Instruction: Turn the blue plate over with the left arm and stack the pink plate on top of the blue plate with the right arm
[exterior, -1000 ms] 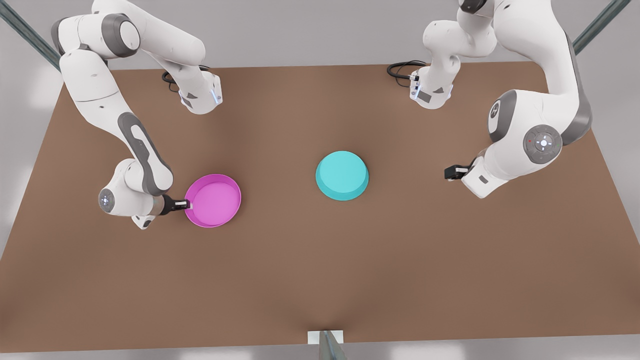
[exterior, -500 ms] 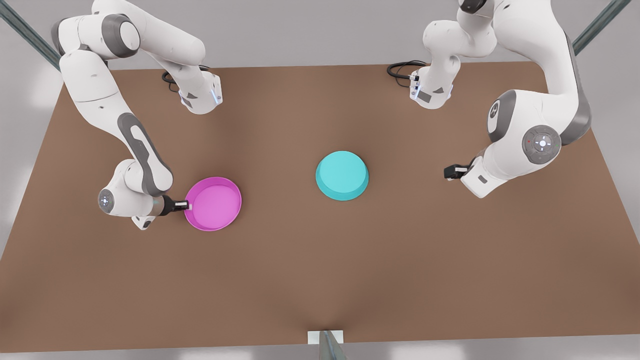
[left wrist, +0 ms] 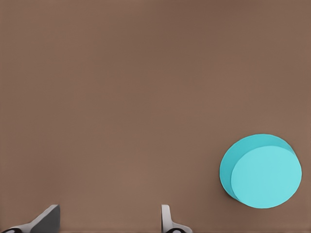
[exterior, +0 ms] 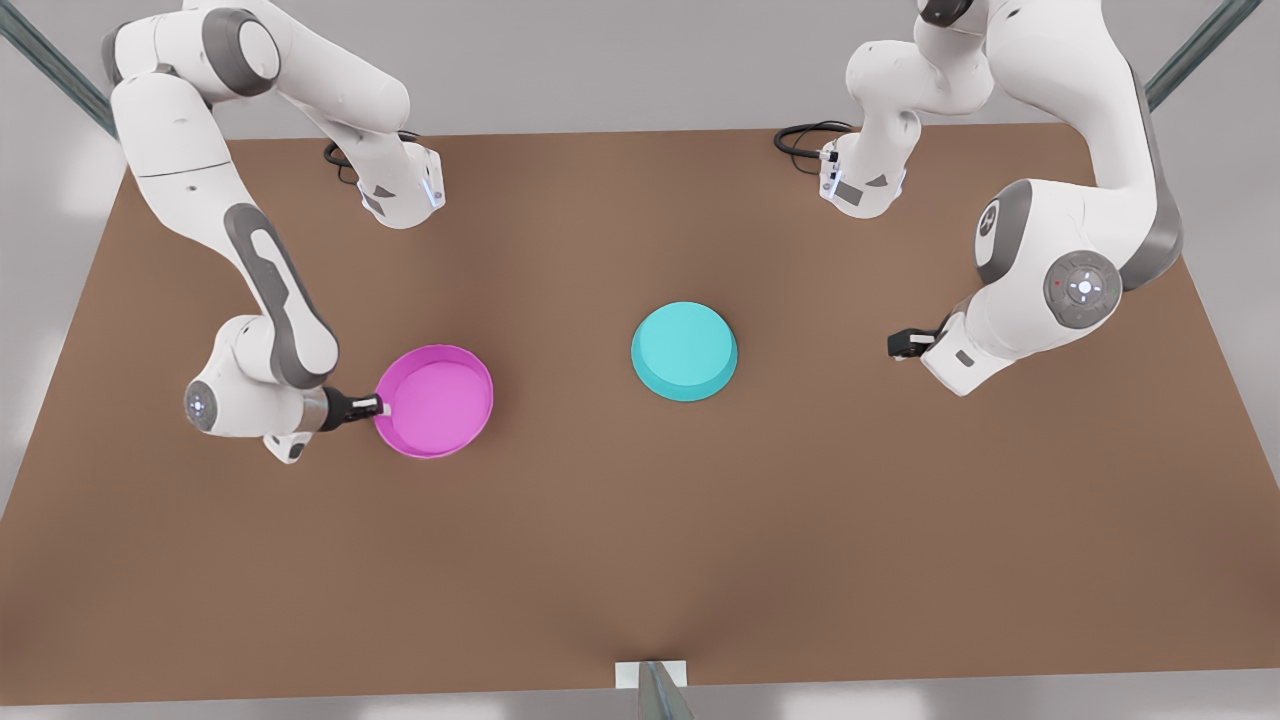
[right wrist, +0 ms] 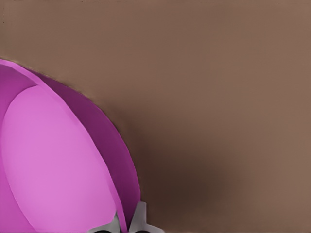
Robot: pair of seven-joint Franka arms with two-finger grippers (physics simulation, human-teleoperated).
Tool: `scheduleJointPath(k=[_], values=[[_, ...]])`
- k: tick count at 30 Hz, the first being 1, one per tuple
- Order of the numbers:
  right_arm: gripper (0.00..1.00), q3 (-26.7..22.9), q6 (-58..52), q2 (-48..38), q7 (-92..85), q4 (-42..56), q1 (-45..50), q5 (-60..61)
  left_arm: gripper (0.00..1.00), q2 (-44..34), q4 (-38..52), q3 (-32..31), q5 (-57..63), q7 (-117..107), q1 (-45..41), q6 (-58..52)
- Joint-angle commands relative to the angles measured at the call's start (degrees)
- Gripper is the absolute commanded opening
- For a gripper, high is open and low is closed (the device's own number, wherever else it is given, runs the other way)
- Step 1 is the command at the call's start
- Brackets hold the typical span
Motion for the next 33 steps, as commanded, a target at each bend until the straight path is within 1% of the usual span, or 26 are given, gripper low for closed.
scheduleJointPath(k=[1, 3, 8, 12, 16, 23, 28, 30, 33], values=[[0.21, 0.09, 0.03, 0.01, 0.28, 0.09, 0.17, -0.51, 1.00, 0.00, 0.08, 0.03, 0.01, -0.08, 0.01, -0.02], [0.21, 3.77, -0.06, -0.17, 0.19, 0.71, 0.17, -0.51, 1.00, 0.00, 0.08, -0.06, 0.01, -0.08, 0.01, -0.02], [0.21, 9.58, -0.06, -0.17, 2.56, 1.06, 1.23, -0.42, 1.00, 0.00, 0.08, 0.02, 0.01, 0.01, 0.01, -0.02], [0.21, 12.04, 0.03, 0.01, 10.91, 1.94, 4.73, -0.42, 1.00, 0.00, 0.08, 0.03, 0.01, 0.01, 0.01, -0.02], [0.21, 12.04, 0.91, 0.18, 19.52, 3.87, 11.59, -0.42, 1.00, 0.00, 0.08, 0.03, 0.01, 0.01, 0.10, 0.07], [0.21, 12.04, 3.98, 0.36, 29.28, 4.66, 19.33, 0.19, 1.00, 0.00, 0.08, 0.03, 0.01, 0.01, 0.10, 0.07], [0.21, 12.04, 6.09, 0.44, 44.48, 8.79, 29.87, 0.19, 1.00, 0.00, 0.08, 0.03, 0.01, 0.01, 0.10, 0.07], [0.21, 12.04, 8.73, 0.53, 49.41, 9.32, 33.30, 0.19, 1.00, 0.00, 0.08, 0.03, 0.01, 0.01, 0.10, 0.16], [0.21, 12.04, 10.58, 0.62, 51.78, 9.32, 35.24, 0.19, 1.00, 0.00, 0.08, 0.03, 0.01, 0.01, 0.10, 0.16]])
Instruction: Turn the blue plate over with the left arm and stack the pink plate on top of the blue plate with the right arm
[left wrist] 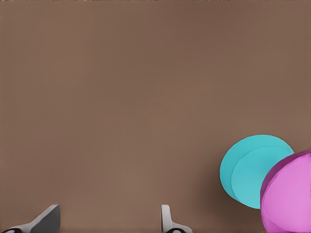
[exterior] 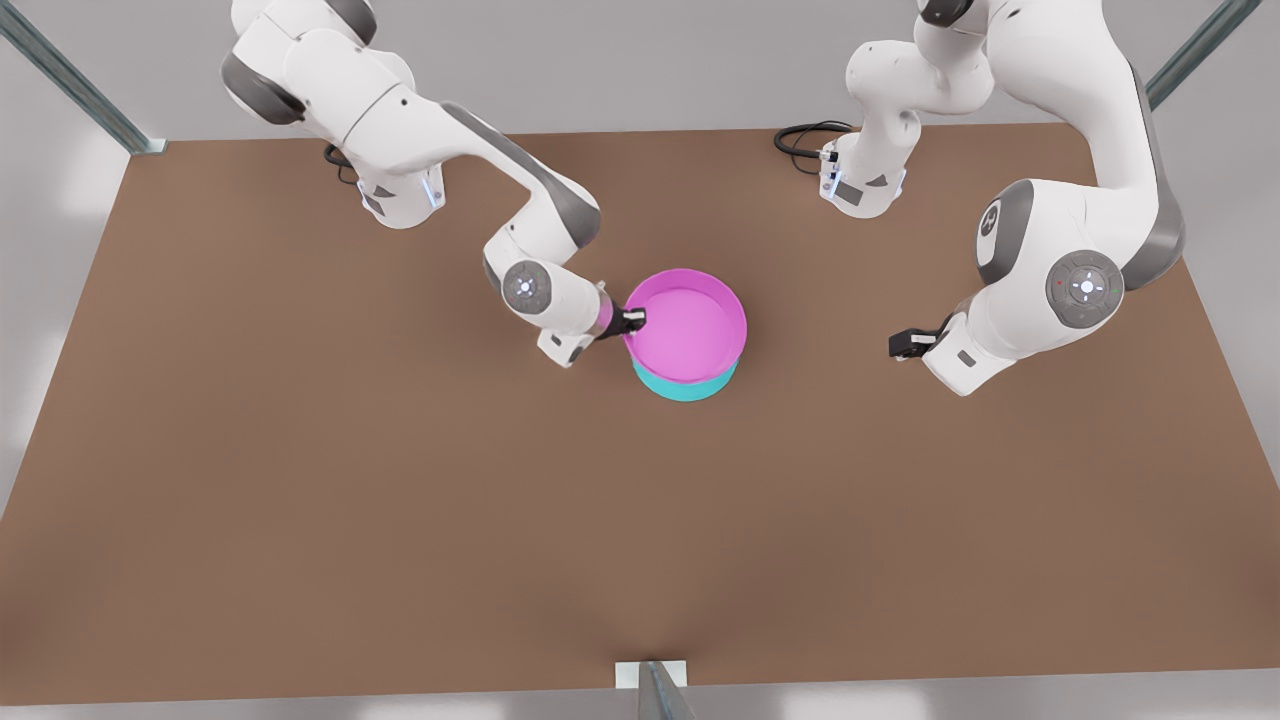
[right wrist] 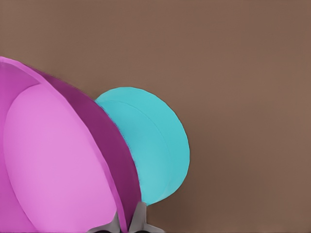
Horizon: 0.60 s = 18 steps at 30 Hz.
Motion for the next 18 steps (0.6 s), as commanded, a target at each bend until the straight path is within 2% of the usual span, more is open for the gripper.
scheduleJointPath(k=[1, 18], values=[[0.21, -0.02, 0.02, 0.02, 0.39, 0.01, 0.02, -0.60, 1.00, 0.00, 0.00, 0.00, 0.01, 0.00, 0.00, 0.00], [0.21, -0.11, 8.37, 7.31, 0.22, -1.66, 2.92, -0.86, 1.00, 0.17, 0.00, 0.00, 0.01, 0.00, -0.09, 0.00]])
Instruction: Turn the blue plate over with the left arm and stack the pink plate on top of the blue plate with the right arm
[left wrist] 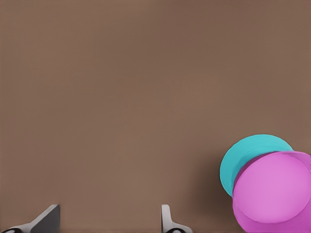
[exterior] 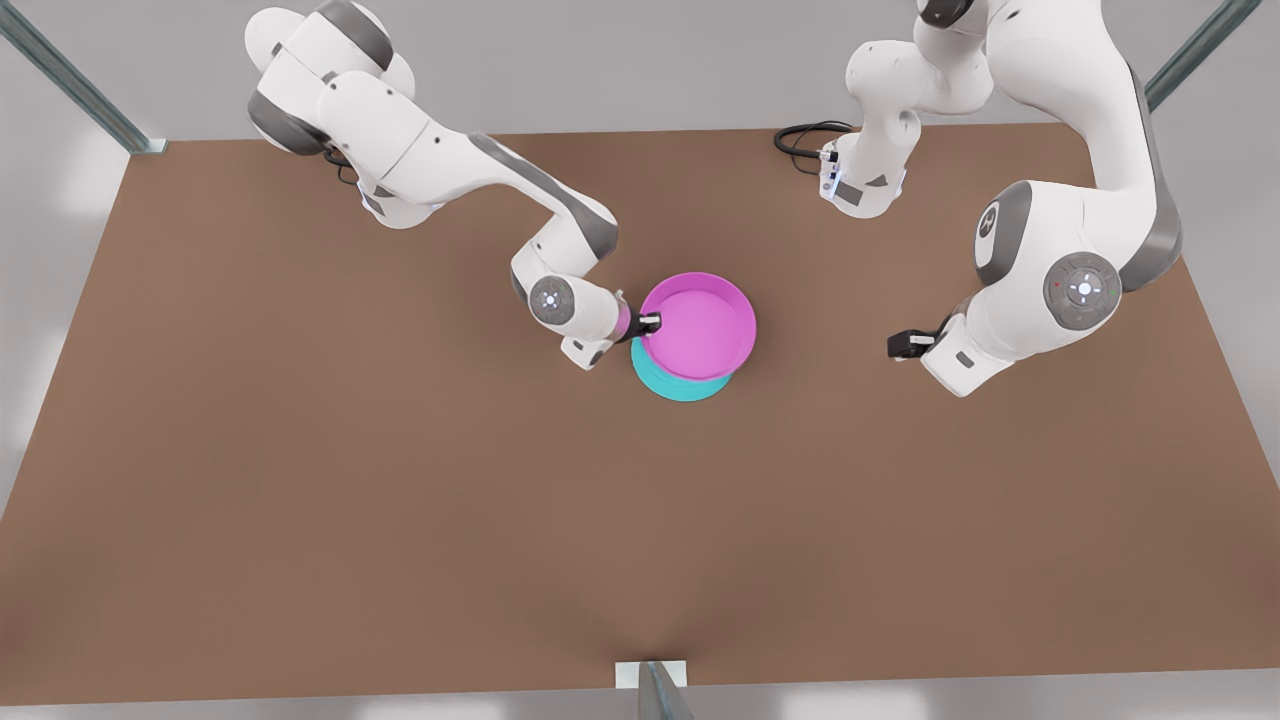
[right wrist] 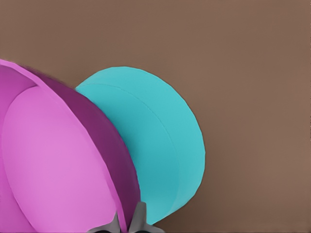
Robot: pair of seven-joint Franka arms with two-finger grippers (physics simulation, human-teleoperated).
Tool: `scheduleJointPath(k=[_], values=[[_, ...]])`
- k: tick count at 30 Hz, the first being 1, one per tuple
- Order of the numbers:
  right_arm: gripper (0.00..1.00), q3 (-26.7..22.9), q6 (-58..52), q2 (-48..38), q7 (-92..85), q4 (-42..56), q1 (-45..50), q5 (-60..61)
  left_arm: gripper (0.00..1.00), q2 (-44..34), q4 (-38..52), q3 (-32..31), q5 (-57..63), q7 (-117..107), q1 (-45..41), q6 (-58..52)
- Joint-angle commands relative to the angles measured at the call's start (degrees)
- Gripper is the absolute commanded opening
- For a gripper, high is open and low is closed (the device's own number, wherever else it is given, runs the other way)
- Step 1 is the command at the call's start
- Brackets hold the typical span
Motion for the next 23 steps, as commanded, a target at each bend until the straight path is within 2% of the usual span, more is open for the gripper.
scheduleJointPath(k=[1, 2, 3, 4, 5, 6, 7, 12, 13, 14, 15, 16, 17, 18, 19, 20, 23], values=[[0.21, -0.03, -0.10, -0.01, 0.43, -0.15, 0.01, -0.57, 1.00, 0.00, 0.05, 0.03, 0.01, 0.00, 0.02, 0.00], [0.21, -0.03, -0.18, -0.01, 0.35, -0.15, 0.01, -0.57, 1.00, 0.00, 0.05, -0.05, 0.01, 0.00, 0.02, 0.00], [0.34, -0.03, -0.18, -0.01, 0.35, -0.15, 0.10, -0.66, 1.00, 0.00, 0.05, 0.03, 0.01, 0.00, 0.02, 0.00], [0.49, -0.03, -0.18, -0.01, 0.08, -0.15, 0.10, -0.75, 1.00, 0.00, 0.05, 0.03, 0.01, 0.00, 0.02, 0.00], [0.69, -0.03, -0.18, -0.01, 0.08, -0.15, 0.10, -0.75, 1.00, 0.00, 0.05, 0.03, 0.01, 0.00, 0.02, 0.00], [0.80, -0.03, -0.18, -0.01, 0.08, -0.24, 0.10, -0.83, 1.00, 0.00, 0.05, 0.03, 0.01, 0.00, 0.02, 0.00], [1.00, -0.03, -0.18, -0.01, -0.01, -0.24, 0.01, -0.83, 1.00, 0.00, 0.05, 0.03, 0.01, 0.00, 0.02, 0.00], [1.00, -0.11, -3.07, -1.15, 0.87, 0.46, -1.39, -0.92, 1.00, 0.00, 0.05, -0.06, 0.01, -0.09, 0.02, -0.09], [1.00, -0.55, -14.20, -4.22, 1.22, 6.50, -2.88, -3.37, 1.00, 0.00, 0.05, 0.03, 0.01, -0.09, 0.02, -0.09], [1.00, -0.47, -30.97, -5.19, 1.22, 18.26, -4.30, -14.42, 1.00, 0.00, 0.05, -0.06, 0.01, -0.09, 0.02, 0.00], [1.00, -0.55, -43.01, -5.10, 1.05, 27.49, -4.56, -20.06, 1.00, 0.00, 0.05, -0.06, 0.01, 0.00, 0.02, 0.00], [1.00, -0.64, -48.87, -6.06, 0.17, 33.16, -9.46, -21.75, 1.00, 0.00, 0.14, 0.03, 0.01, 0.00, 0.02, 0.17], [1.00, -7.19, -50.10, -9.74, -4.47, 33.16, -13.52, -21.75, 1.00, 0.00, 0.31, 0.03, 0.01, 0.09, 0.10, 0.35], [1.00, -24.00, -50.10, -16.43, -18.88, 29.22, -10.19, -21.31, 1.00, 0.00, 0.58, 0.03, 0.44, 0.09, 0.10, 0.35], [1.00, -31.84, -49.93, -23.63, -21.63, 22.62, -8.69, -19.83, 1.00, 0.00, 1.02, 0.03, 0.80, 0.09, 0.10, 0.35], [1.00, -32.28, -49.84, -26.72, -21.89, 19.45, -9.48, -18.77, 1.00, -0.09, 1.02, 0.03, 0.89, 0.17, 0.10, 0.35], [1.00, -32.02, -53.18, -26.37, -27.43, 22.79, -10.62, -18.68, 1.00, -0.09, 2.25, 0.21, 0.89, 0.18, 0.19, 0.35]])
